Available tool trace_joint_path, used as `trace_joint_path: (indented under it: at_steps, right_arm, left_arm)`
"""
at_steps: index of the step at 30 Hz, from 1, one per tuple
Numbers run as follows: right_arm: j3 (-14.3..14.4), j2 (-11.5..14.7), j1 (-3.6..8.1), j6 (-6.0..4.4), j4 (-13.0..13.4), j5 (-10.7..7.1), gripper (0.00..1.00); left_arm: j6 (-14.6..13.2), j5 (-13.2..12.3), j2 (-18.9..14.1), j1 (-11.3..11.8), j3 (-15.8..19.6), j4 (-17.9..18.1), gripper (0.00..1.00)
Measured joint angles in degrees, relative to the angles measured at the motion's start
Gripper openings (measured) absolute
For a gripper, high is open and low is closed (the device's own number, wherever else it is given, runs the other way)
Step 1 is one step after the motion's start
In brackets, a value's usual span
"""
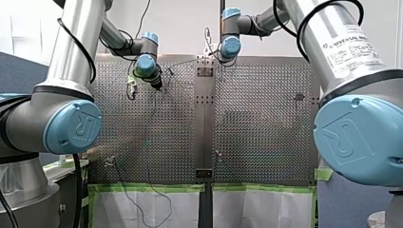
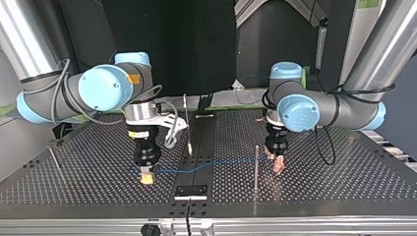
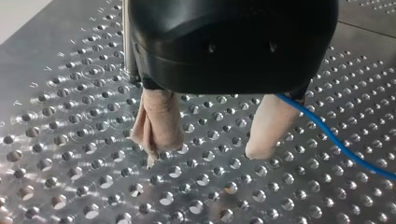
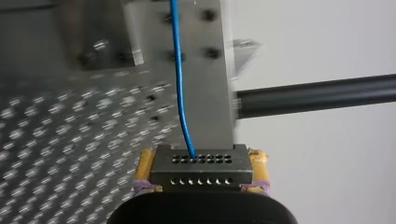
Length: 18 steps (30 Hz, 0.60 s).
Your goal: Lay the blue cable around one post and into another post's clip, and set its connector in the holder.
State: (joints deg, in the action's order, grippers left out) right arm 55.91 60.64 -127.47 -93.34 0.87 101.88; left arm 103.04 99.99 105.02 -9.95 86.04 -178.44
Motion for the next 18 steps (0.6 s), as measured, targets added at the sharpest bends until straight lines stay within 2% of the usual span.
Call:
trace_joint_path:
  at_steps: [4, 10, 18]
  right_arm:
    - [1.4, -0.7, 0.44, 0.04, -0.9, 0.95, 0.0]
    - [4.8, -0.7, 1.26, -0.52, 1.6, 2.78, 0.0]
    - [9.4, -0.7, 2.6, -3.62, 6.2, 3.26, 0.0]
  left_arm:
    - [0.2, -0.1, 0.1, 0.1, 0.0, 0.0, 1.0]
    - [0.4, -0.2, 0.1, -0.2, 0.1, 0.0, 1.0]
    - [0.8, -0.2, 0.1, -0.4, 0.1, 0.0, 1.0]
